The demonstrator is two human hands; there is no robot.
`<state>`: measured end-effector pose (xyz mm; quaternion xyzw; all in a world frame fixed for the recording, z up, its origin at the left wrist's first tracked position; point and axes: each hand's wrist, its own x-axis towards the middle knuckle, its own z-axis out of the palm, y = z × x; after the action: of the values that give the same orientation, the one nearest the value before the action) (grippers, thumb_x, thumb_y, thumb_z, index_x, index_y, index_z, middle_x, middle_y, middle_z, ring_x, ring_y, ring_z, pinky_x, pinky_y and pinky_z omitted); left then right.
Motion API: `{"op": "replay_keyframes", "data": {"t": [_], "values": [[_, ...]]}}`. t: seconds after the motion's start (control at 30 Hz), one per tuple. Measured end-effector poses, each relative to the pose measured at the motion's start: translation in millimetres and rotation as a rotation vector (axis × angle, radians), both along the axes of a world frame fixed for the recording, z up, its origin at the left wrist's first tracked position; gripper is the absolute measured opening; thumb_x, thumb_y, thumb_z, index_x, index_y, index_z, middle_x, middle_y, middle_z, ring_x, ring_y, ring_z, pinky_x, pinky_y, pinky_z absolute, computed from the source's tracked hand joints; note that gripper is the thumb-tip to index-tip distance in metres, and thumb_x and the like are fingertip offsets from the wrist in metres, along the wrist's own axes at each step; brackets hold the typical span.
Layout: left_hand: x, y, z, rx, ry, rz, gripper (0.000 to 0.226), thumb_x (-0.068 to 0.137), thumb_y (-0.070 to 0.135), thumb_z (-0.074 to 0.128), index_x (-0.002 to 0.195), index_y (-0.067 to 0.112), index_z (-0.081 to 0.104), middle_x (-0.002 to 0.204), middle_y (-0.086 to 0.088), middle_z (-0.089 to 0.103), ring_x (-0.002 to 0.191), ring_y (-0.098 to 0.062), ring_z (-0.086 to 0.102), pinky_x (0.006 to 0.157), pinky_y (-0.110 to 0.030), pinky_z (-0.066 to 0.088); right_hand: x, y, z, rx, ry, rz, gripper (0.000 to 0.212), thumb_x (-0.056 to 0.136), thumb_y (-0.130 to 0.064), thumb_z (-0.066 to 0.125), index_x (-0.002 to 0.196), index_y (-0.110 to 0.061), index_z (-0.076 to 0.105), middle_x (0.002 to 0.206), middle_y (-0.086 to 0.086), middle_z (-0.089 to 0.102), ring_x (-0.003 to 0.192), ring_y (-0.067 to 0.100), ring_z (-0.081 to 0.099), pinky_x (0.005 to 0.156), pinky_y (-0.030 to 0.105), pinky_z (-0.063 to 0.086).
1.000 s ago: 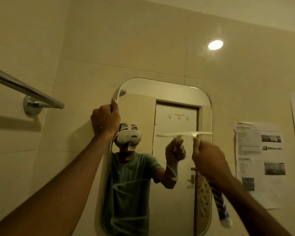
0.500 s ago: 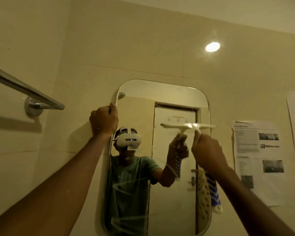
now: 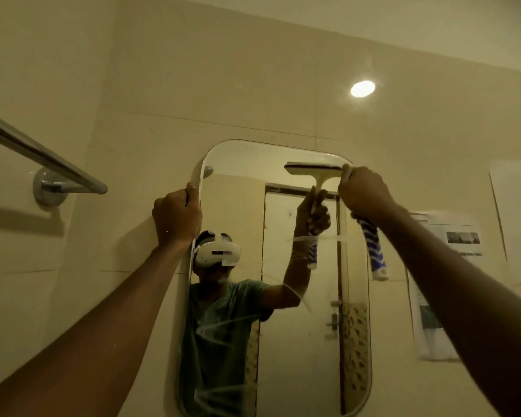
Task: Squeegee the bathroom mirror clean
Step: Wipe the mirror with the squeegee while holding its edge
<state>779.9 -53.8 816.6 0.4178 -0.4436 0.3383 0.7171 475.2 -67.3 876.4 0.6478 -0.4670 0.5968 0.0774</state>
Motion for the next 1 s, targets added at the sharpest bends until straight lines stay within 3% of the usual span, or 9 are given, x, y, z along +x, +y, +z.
{"op": "replay_keyframes", "data": {"t": [0.13,0.27,0.43,0.53,0.7,0.83,0.93,1.0], "values": [[2,-1,-1,0.002,-0.005,-0.01,0.052,0.099,0.022,0.042,0.048,0.011,0.046,0.041,0.001,0.039,0.04,-0.022,0.039,0.05,-0.028,0.024,3,-8,-57,-0.055,-0.027,0.041,0.051,0.102,-0.042,0.026,0.071,-0.015,0.056,0.056,0.003,0.059,0.042,0.014,0.056,0.041,0.028,0.05],[2,-1,-1,-0.023,0.001,-0.023,0.052,0.099,0.023,0.042,0.052,0.003,0.053,0.045,-0.006,0.046,0.042,-0.024,0.042,0.053,-0.028,0.029,5,-6,-93,-0.005,-0.008,0.028,0.053,0.102,-0.042,0.027,0.069,-0.013,0.057,0.051,0.003,0.057,0.038,0.014,0.055,0.04,0.025,0.045],[3,-3,-4,-0.048,-0.017,-0.019,0.052,0.099,0.022,0.042,0.051,0.003,0.053,0.044,-0.005,0.044,0.04,-0.021,0.039,0.055,-0.027,0.029,0,7,-42,-0.063,-0.019,-0.03,0.052,0.101,-0.045,0.031,0.07,-0.013,0.057,0.054,0.003,0.058,0.041,0.013,0.056,0.04,0.022,0.039],[2,-3,-3,-0.035,-0.002,-0.031,0.052,0.099,0.023,0.042,0.053,0.003,0.054,0.043,-0.001,0.043,0.038,-0.015,0.038,0.048,-0.023,0.027,4,9,-10,-0.092,-0.062,-0.003,0.044,0.101,-0.041,0.033,0.073,-0.014,0.055,0.059,0.003,0.058,0.042,0.012,0.056,0.038,0.021,0.041],[2,-1,-2,-0.011,0.017,-0.051,0.054,0.099,0.023,0.041,0.054,-0.002,0.055,0.047,-0.009,0.048,0.043,-0.022,0.039,0.057,-0.029,0.027,10,-2,-81,-0.036,0.01,0.098,0.039,0.103,-0.033,0.032,0.077,-0.015,0.056,0.058,0.003,0.057,0.04,0.009,0.051,0.039,0.023,0.044],[1,-1,-3,-0.024,0.004,-0.037,0.053,0.099,0.022,0.042,0.048,0.01,0.045,0.04,0.004,0.036,0.038,-0.012,0.034,0.05,-0.026,0.023,6,0,-132,0.05,0.042,0.093,0.045,0.103,-0.036,0.031,0.073,-0.014,0.057,0.054,0.003,0.056,0.039,0.01,0.049,0.04,0.025,0.045],[1,0,-4,-0.032,-0.021,-0.035,0.052,0.099,0.021,0.042,0.048,0.012,0.044,0.04,0.005,0.034,0.037,-0.008,0.031,0.049,-0.017,0.025,-4,9,-116,0.086,0.104,0.056,0.048,0.102,-0.04,0.03,0.072,-0.014,0.057,0.051,0.001,0.053,0.034,0.007,0.046,0.036,0.02,0.04],[2,0,-3,-0.043,-0.018,-0.028,0.052,0.098,0.021,0.043,0.047,0.013,0.042,0.039,0.007,0.032,0.035,-0.007,0.03,0.047,-0.017,0.022,-10,13,-76,0.002,0.106,0.004,0.052,0.102,-0.042,0.029,0.07,-0.012,0.057,0.051,0.001,0.054,0.035,0.009,0.05,0.037,0.022,0.04]]}}
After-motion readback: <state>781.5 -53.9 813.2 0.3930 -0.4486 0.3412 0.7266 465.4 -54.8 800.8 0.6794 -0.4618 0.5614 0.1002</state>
